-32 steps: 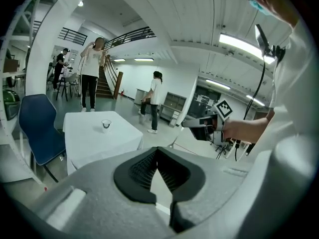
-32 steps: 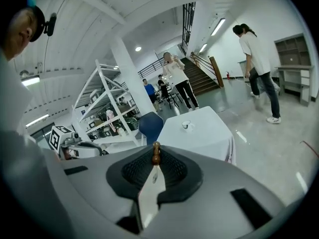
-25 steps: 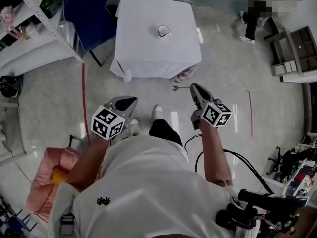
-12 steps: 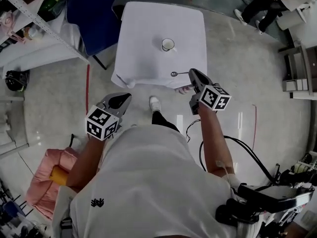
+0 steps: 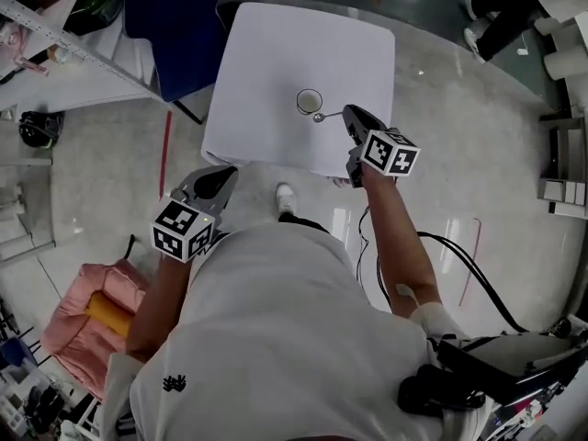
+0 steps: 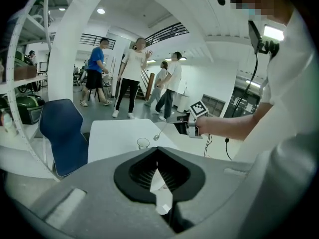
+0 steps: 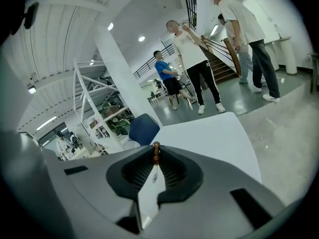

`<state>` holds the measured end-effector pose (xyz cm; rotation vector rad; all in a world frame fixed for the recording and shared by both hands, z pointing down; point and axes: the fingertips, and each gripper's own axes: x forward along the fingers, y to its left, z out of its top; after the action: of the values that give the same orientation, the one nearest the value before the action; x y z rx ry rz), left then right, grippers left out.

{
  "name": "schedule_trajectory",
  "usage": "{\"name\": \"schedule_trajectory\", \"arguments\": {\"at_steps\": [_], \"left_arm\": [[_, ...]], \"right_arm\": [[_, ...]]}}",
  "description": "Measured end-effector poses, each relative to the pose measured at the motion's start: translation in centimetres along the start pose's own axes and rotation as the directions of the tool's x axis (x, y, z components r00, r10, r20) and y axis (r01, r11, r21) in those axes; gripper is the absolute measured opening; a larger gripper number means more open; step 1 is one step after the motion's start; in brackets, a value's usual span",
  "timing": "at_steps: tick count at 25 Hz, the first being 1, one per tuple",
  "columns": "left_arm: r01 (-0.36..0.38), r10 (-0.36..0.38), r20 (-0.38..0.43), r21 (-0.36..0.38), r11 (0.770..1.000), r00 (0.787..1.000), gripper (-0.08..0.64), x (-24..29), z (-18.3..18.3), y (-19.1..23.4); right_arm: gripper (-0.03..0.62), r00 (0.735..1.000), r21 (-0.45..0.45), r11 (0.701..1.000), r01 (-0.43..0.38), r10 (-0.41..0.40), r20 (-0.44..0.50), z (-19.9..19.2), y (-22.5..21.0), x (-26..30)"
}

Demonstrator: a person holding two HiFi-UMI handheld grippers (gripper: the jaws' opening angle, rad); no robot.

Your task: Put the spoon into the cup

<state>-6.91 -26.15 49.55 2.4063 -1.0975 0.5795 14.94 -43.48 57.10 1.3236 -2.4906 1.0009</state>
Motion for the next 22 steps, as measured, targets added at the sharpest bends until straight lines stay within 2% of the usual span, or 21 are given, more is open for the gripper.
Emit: {"name": "schedule_trajectory", "arguments": {"at_steps": [8, 15, 22], "left_arm": [[-0.128, 0.127, -0.012, -0.060, 0.990, 0.992, 0.011, 1.7, 1.7, 2.8], [-0.191, 0.186, -0.055, -0.091, 0.977, 0.981, 0.009, 2.0, 1.5, 4.4], [-0.227, 0.220, -0.072, -0.116, 0.967, 0.973, 0.011, 2.1, 1.4, 5.1]], "right_arm": [[0.043, 0.997, 0.002, 1.000, -0.027, 0.027, -0.079, -0.2, -4.7, 7.5], [0.043, 0.990, 0.011, 1.000, -0.028, 0.029, -0.140, -2.5, -7.0, 12.4], [0.043, 0.984, 0.028, 0.999, -0.024, 0.029, -0.178, -4.9, -8.6, 14.8]]}}
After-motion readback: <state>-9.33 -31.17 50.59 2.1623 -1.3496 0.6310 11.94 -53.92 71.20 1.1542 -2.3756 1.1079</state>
